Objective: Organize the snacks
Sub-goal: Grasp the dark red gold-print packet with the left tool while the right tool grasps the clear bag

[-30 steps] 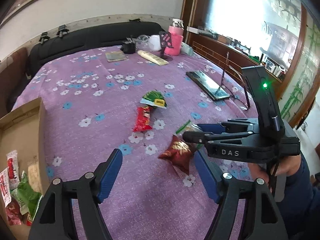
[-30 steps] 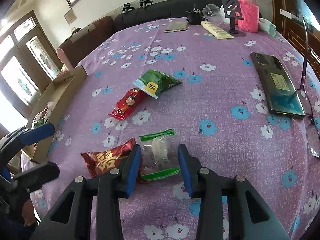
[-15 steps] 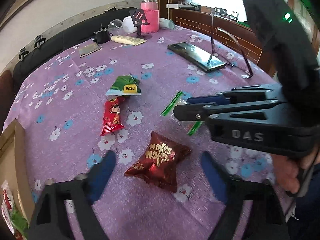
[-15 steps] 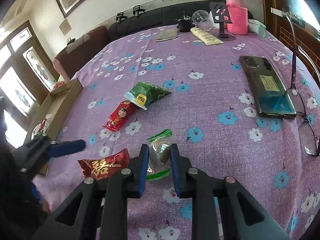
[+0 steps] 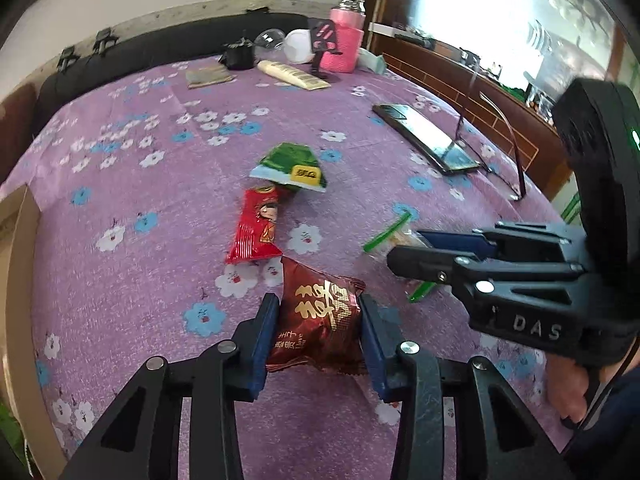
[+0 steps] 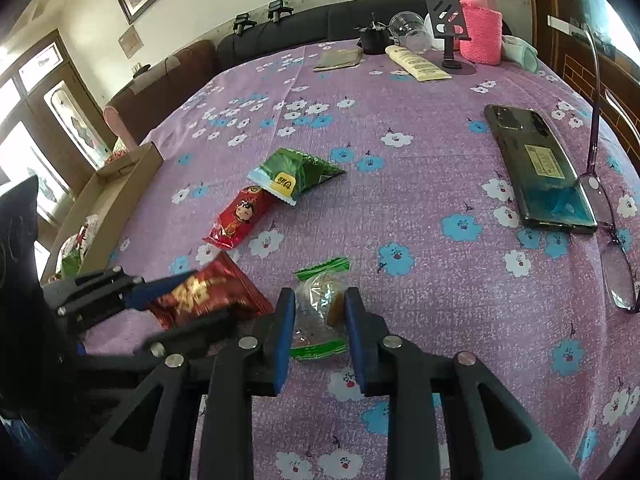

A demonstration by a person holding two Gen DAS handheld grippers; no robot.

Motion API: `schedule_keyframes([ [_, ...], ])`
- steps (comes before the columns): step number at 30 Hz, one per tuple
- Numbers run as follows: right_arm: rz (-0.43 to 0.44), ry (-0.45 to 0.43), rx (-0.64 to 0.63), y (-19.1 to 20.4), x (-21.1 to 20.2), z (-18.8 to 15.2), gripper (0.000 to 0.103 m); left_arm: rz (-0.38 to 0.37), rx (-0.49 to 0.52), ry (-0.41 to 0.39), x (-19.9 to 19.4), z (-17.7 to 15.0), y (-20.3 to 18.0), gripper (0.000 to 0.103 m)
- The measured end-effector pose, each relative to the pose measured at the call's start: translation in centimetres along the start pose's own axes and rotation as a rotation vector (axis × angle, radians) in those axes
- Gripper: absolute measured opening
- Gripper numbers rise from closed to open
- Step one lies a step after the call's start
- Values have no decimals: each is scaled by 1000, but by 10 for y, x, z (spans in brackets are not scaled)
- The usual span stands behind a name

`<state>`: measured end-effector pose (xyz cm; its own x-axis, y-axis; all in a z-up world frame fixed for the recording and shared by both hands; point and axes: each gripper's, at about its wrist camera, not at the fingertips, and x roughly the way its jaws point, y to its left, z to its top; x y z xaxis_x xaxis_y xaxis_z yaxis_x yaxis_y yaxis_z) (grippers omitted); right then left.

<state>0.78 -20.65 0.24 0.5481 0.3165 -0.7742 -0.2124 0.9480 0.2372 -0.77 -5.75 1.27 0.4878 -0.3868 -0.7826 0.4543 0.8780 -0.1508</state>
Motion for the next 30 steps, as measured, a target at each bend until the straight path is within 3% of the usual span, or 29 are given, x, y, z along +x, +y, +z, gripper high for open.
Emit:
schedule_keyframes([
  [8,-53,-9,-61,11,3,-3,28,27,27,-5,3,1,-5,42],
  [14,-55,-28,-66,11,1,-3,24,26,9,-14,2,1,-1,41],
  [30,-31,-96,-56,12,-10,0,21,9,-152,-131,-26,6,33,41],
])
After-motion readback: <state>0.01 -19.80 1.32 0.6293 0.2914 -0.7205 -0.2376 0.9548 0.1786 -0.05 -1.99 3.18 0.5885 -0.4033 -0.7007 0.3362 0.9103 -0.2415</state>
